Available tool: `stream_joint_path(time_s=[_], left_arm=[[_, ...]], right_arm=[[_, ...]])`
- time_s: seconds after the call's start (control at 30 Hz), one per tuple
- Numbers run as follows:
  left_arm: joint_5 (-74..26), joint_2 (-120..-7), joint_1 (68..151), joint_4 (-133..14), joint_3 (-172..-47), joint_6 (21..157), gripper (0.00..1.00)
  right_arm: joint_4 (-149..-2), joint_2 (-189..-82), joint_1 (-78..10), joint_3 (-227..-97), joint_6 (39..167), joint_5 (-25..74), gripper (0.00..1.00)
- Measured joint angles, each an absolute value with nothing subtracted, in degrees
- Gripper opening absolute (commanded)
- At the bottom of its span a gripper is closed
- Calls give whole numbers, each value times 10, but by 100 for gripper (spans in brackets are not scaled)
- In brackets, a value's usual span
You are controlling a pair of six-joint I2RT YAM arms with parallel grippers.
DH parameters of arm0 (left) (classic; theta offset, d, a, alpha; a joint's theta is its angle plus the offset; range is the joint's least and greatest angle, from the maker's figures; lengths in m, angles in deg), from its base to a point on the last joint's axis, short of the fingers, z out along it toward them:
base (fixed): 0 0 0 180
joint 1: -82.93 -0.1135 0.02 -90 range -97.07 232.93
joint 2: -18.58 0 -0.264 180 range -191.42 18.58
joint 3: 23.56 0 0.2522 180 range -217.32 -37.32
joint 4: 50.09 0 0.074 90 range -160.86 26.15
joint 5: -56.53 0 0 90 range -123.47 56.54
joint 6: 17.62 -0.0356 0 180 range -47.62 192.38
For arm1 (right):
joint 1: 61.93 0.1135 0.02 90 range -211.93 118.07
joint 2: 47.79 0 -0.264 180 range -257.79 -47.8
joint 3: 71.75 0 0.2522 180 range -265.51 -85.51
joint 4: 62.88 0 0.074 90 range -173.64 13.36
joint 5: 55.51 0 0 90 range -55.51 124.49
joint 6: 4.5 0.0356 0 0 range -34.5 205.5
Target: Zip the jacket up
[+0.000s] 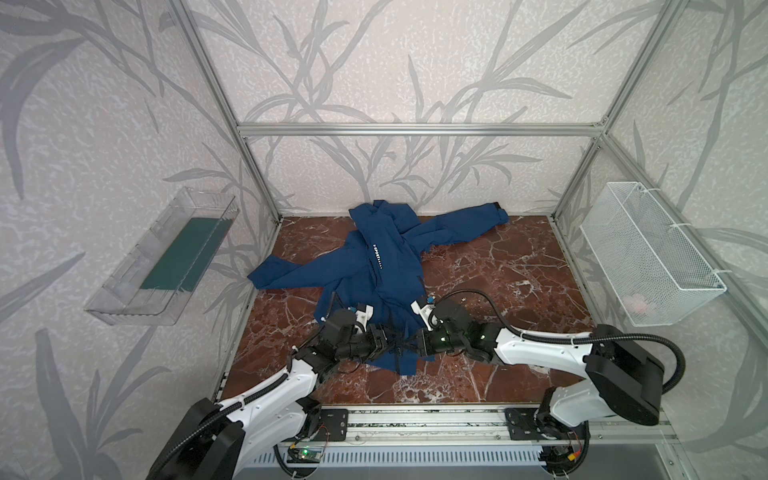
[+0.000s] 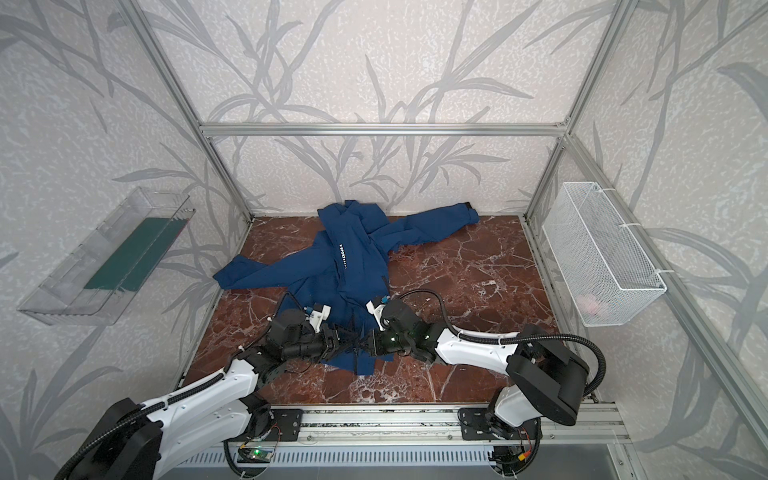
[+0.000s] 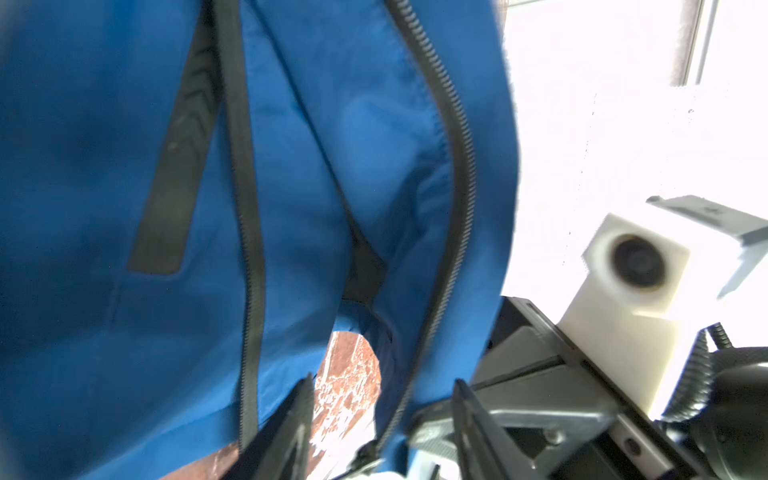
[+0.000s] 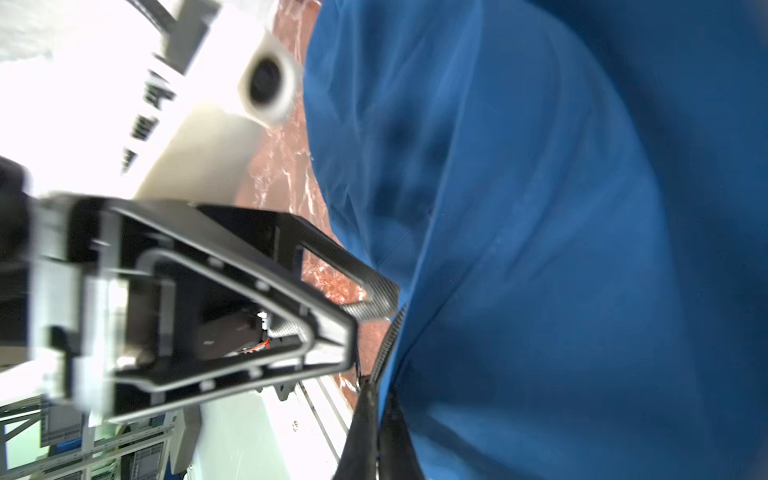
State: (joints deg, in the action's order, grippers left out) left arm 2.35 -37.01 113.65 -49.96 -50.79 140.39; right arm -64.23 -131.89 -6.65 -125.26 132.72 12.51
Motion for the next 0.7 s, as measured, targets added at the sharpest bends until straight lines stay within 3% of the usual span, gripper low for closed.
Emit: stream_joint_path(time_s=[0.33, 0.7], left_arm=[[27, -390, 1148, -461, -506, 1411, 52], [44, -468, 1167, -327, -505, 1449, 36]], right_arm=[[-641, -1314, -68, -1253, 1324, 93, 0], [-604, -1314, -82, -1243, 1334, 59, 0]])
